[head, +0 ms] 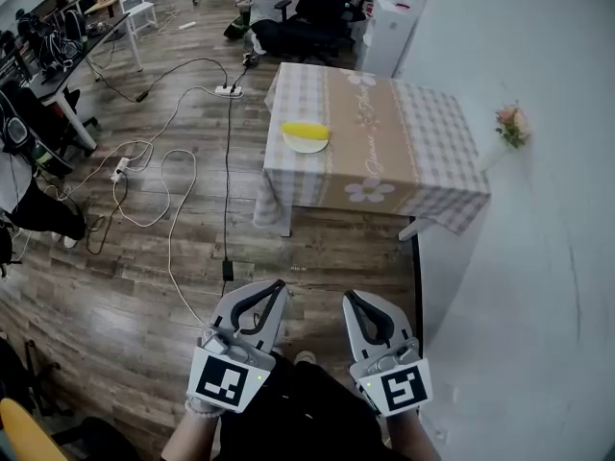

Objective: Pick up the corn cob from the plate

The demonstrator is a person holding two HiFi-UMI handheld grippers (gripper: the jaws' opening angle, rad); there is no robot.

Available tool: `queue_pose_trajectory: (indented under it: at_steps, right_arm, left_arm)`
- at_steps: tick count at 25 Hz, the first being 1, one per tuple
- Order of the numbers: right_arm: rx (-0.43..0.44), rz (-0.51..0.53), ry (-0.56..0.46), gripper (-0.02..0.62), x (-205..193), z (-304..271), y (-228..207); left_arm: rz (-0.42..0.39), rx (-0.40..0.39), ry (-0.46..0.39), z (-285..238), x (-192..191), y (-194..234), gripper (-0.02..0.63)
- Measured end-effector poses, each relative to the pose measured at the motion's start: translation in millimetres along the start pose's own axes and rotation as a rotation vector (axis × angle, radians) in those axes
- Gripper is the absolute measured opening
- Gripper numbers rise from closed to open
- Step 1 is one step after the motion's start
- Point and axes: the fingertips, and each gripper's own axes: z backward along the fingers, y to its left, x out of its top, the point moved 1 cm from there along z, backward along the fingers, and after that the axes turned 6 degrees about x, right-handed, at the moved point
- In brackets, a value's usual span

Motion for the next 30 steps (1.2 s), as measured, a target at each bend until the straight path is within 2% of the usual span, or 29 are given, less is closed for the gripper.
queue_pose_trajectory:
  at_steps: [2, 15, 20, 24, 30]
  right_arm:
    - [-0.006, -0.006, -0.015, 0.041, 2.2, -2.1, 0.8]
    - [-0.028, -0.012, 0.062, 0.042, -1.3, -12.3, 29.3]
    - [-0.039, -0.013, 0.020, 0.041, -1.8, -15.6, 42.4]
    - [-0.033, -0.025, 0.047, 0.041, -6.5, -18.0, 54.8]
    - [-0.054, -0.022, -0.015, 0.041, 3.1, -26.7, 54.7]
  left_arm:
    - [-0.005, -0.004, -0.001, 0.6, -0.2, 2.6, 0.013]
    - [-0.019, -0.037, -0.009, 17.1, -3.9, 23.2, 0.014]
    - [-0.022, -0.048, -0.009, 27.9, -10.8, 28.5, 0.013]
    - [-0.026, -0.044, -0.010, 36.1, -14.2, 35.4, 0.013]
    - [-0.028, -0.042, -0.009, 38.2, -16.3, 41.1, 0.013]
